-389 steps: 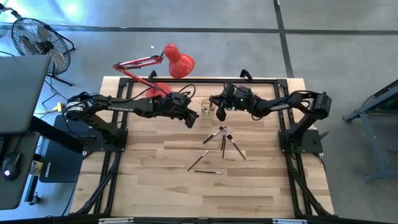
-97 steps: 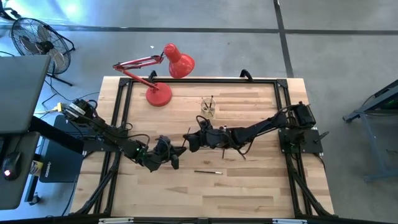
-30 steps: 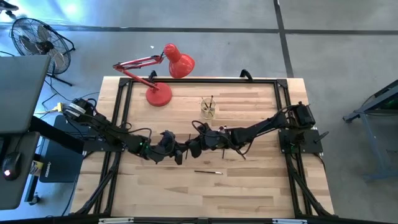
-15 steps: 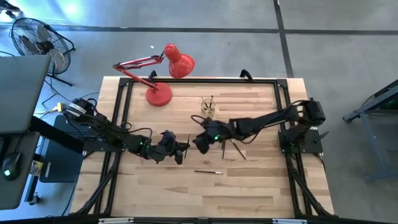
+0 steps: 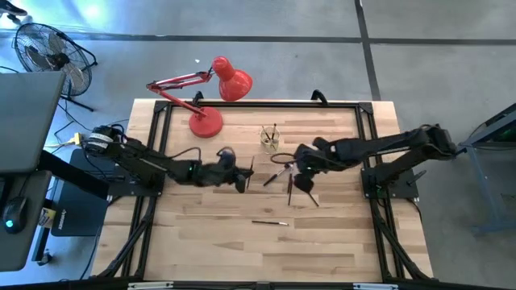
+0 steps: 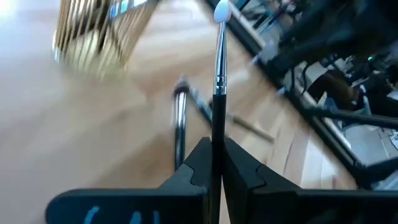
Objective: Put items in baskets/containers
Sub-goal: Put the paint brush into the wire bin
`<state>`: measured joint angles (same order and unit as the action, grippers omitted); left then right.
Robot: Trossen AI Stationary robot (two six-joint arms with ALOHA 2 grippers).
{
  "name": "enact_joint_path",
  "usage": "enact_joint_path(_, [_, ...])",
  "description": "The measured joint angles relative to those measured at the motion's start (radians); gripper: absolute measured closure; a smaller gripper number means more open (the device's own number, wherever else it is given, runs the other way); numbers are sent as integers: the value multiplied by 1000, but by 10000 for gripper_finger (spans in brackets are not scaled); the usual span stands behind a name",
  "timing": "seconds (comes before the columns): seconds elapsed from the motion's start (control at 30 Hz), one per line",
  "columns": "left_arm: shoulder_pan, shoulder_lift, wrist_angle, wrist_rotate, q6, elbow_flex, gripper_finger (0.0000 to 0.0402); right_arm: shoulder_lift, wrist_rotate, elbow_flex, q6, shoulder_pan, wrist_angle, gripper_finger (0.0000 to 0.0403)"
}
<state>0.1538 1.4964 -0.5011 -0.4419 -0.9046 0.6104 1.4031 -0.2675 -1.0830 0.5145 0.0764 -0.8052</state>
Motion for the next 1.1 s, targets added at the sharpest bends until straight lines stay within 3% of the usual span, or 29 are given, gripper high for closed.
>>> enact_joint_path(0.17, [-108,19,-58,37,214,80,392,-156,3,222,-20,-23,179,395])
enact_joint_path(0.37, [-187,19,-79,71,420,163,392,-361,106,511,-20,-45,602,369])
enact_joint_path(0.57, [-261,62,-74,83,490,216,392,-471,86,724,-126,-51,880,384])
enact_joint_path(0.7, [-292,121,-115,85,555,255,392,-503,115,799,-64,-51,967,400])
enact_joint_path(0.9, [-344,222,-262,85,682,300,392,-518,173,840,21,-50,1009,392])
enact_joint_path(1.1, [-402,315,-261,118,692,335,392,-518,231,844,10,-50,1013,401])
